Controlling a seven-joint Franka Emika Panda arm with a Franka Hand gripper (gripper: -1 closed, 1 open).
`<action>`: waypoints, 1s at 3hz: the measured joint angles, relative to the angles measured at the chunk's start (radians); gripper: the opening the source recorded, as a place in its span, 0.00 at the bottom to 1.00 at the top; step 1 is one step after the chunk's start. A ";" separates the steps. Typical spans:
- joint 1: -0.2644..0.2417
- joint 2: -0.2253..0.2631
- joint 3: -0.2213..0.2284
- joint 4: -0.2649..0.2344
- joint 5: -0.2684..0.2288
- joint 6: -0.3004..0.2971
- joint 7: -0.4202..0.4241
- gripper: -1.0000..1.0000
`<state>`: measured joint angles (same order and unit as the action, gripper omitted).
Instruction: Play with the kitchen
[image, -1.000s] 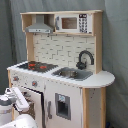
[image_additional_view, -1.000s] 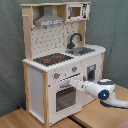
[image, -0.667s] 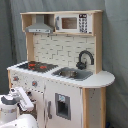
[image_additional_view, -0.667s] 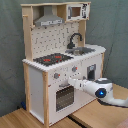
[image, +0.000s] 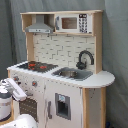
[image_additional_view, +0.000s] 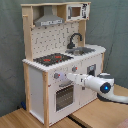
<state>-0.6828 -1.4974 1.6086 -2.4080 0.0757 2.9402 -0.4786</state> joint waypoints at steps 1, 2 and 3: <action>0.050 0.000 -0.028 -0.043 0.000 0.063 -0.045 1.00; 0.056 0.000 -0.031 -0.040 0.000 0.166 -0.046 1.00; 0.011 0.000 -0.037 -0.017 0.002 0.260 -0.044 1.00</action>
<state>-0.6723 -1.4978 1.5720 -2.4246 0.0780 3.2005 -0.5226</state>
